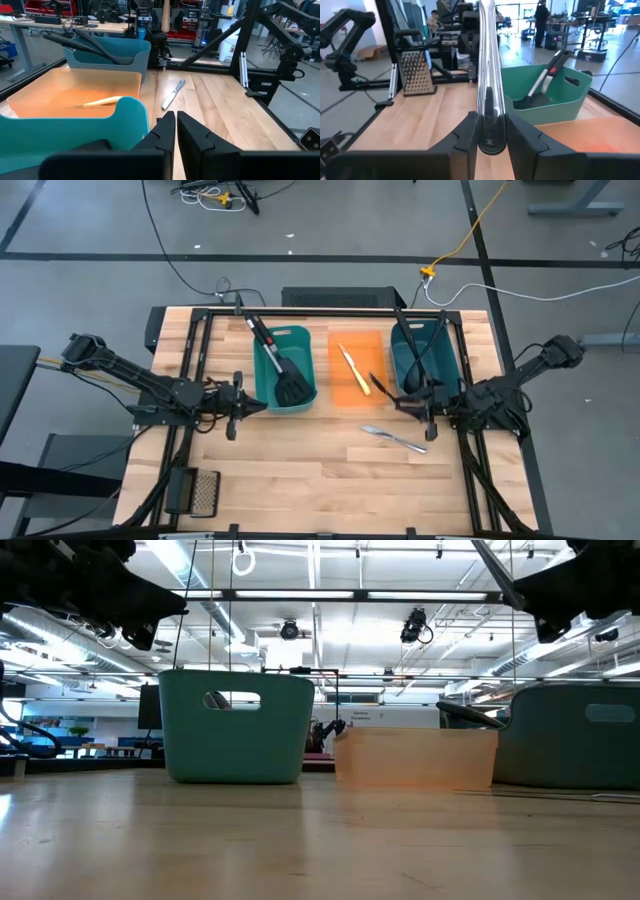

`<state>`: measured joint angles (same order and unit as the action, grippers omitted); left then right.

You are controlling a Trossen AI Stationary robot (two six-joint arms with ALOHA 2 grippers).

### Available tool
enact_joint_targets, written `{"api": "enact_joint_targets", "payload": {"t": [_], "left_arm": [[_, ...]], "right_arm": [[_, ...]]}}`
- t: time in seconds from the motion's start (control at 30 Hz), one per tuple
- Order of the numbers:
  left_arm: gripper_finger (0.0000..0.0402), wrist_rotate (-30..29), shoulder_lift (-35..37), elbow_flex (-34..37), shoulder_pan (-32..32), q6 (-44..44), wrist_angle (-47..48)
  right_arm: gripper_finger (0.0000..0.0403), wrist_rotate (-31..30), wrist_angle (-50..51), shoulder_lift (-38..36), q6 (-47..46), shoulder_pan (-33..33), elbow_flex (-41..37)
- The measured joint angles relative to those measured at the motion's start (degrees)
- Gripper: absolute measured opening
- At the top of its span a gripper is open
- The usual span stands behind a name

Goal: Pick & Place Kitchen Items
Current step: Put the bottom silver knife into the orange bin

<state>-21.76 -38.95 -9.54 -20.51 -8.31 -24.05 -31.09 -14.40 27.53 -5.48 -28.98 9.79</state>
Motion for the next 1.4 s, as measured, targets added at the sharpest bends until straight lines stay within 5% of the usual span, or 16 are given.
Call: {"api": "enact_joint_targets", "payload": {"t": [0.2,0.37,0.63,0.9,1.4], "left_arm": [[0.0023,0.00,-0.01,0.00,0.00,0.06,0.04],[0.0023,-0.04,-0.01,-0.02,0.00,1.01,-0.04],[0.0023,-0.07,-0.01,-0.02,0.00,1.52,-0.09],[0.0023,-0.09,-0.01,-0.04,0.00,1.57,-0.17],[0.0023,-0.07,-0.01,-0.04,0.00,1.50,-0.16]], "right_arm": [[0.0086,-1.55,3.17,0.42,-0.57,2.47,3.65],[0.0086,-2.65,22.13,4.24,-6.81,7.48,14.26],[0.0086,5.06,51.36,17.62,-16.77,21.17,32.56],[0.0086,13.93,68.85,34.90,-20.71,33.88,45.58],[0.0086,20.27,69.42,56.72,-23.31,41.36,53.79]]}}
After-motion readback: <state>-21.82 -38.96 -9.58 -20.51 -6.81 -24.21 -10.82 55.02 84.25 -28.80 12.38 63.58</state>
